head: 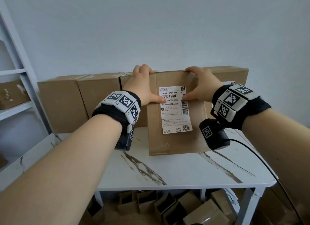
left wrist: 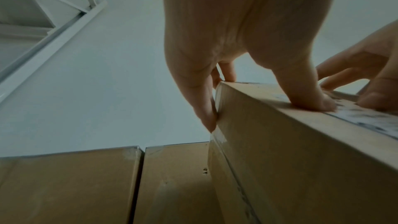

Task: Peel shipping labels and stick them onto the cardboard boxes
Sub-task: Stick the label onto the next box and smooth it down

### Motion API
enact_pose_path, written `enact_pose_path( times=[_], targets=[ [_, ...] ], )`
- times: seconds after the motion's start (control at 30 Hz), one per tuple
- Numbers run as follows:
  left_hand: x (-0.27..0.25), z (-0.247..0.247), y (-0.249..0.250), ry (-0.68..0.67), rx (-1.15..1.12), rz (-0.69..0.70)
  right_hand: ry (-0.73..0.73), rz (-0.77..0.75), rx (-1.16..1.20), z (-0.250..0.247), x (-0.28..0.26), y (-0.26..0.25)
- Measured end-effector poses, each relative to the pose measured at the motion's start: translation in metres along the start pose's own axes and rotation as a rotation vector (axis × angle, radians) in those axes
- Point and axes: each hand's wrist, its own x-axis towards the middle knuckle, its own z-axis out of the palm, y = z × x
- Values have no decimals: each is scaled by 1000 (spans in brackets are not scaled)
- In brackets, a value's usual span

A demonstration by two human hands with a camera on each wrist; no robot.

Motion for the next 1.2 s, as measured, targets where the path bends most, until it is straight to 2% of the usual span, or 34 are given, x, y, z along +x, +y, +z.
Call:
enact_pose_path(
  times=[0.27, 0.73, 1.03, 1.2],
  targets=[
    [-4, -1, 5, -70, 206, -2, -81, -7, -67, 0, -8, 0],
    [8, -1, 1, 112, -16, 3, 119, 118, 86, 15, -2, -16],
    [9, 0, -3, 112, -44, 14, 93, 143, 115, 8, 7, -16],
    [5, 0, 4, 112, 52, -42, 121, 110, 110, 12, 5, -12]
  ],
)
